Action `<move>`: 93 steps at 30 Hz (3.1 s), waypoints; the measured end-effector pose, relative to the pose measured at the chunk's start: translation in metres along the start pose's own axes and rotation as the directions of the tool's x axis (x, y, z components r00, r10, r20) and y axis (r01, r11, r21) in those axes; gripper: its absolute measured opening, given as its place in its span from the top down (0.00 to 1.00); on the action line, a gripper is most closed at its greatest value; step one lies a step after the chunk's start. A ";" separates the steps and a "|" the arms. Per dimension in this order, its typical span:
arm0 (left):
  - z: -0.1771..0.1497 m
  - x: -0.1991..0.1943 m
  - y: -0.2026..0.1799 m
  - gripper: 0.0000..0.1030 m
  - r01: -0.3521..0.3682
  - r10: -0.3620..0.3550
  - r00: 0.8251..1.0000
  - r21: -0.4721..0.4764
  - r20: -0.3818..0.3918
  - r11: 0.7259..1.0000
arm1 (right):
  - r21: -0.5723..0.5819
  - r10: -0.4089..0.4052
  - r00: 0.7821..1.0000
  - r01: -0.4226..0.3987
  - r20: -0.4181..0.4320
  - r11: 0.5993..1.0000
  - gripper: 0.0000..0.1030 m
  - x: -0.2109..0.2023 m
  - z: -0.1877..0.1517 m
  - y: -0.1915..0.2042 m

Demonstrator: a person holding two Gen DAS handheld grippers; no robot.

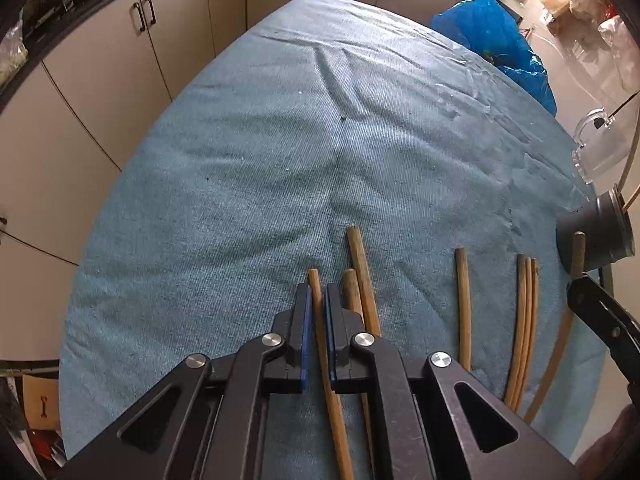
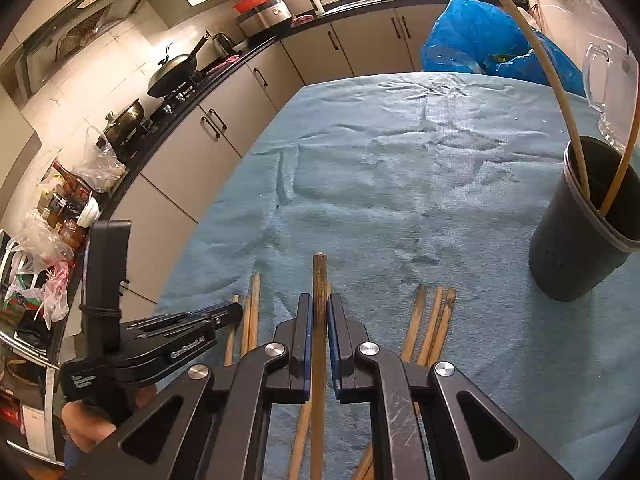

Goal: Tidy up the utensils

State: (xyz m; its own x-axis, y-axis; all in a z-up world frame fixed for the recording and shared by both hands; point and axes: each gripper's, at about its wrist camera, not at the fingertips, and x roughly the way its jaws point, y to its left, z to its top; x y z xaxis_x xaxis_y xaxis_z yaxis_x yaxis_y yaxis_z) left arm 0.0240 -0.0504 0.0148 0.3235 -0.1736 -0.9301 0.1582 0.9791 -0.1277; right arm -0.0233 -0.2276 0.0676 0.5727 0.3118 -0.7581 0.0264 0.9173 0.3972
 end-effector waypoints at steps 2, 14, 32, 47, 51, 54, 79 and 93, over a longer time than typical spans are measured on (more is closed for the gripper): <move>-0.004 -0.003 -0.003 0.95 0.038 -0.038 0.999 0.014 0.011 0.999 | -0.001 0.005 1.000 -0.005 0.005 1.000 0.92 -0.002 -0.001 0.000; -0.037 -0.128 -0.019 0.95 0.108 -0.128 0.933 0.080 0.337 0.991 | -0.051 0.030 0.971 -0.019 0.236 0.999 0.92 -0.079 -0.019 0.014; -0.056 -0.214 -0.023 0.95 0.168 -0.196 0.845 0.101 0.497 0.981 | -0.084 0.021 0.891 0.020 0.454 0.996 0.92 -0.166 -0.048 0.028; -0.062 -0.222 -0.033 0.95 0.167 -0.206 0.836 0.122 0.508 0.978 | -0.041 0.010 0.880 0.010 0.475 0.999 0.92 -0.183 -0.050 0.011; -0.062 -0.224 -0.038 0.95 0.164 -0.207 0.837 0.128 0.507 0.978 | -0.031 0.009 0.874 0.007 0.485 0.999 0.93 -0.189 -0.052 0.006; -0.063 -0.226 -0.041 0.95 0.162 -0.209 0.837 0.135 0.506 0.977 | -0.019 0.007 0.870 0.003 0.493 1.000 0.92 -0.194 -0.053 0.001; -0.060 -0.248 -0.099 0.95 0.163 -0.270 0.827 0.250 0.492 0.954 | 0.105 -0.056 0.802 -0.008 0.594 0.994 0.92 -0.252 -0.065 -0.059; -0.041 -0.259 -0.152 0.95 0.178 -0.324 0.822 0.328 0.469 0.928 | 0.153 -0.123 0.751 0.030 0.649 0.988 0.92 -0.296 -0.060 -0.089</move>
State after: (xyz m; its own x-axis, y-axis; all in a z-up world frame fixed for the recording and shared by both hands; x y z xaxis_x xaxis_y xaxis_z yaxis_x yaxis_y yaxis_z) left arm -0.1219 -0.1498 0.2609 0.6520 -0.5094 -0.5617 0.5105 0.8426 -0.1716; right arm -0.2437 -0.3863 0.2257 0.9584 -0.0390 -0.2829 0.1682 0.8776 0.4490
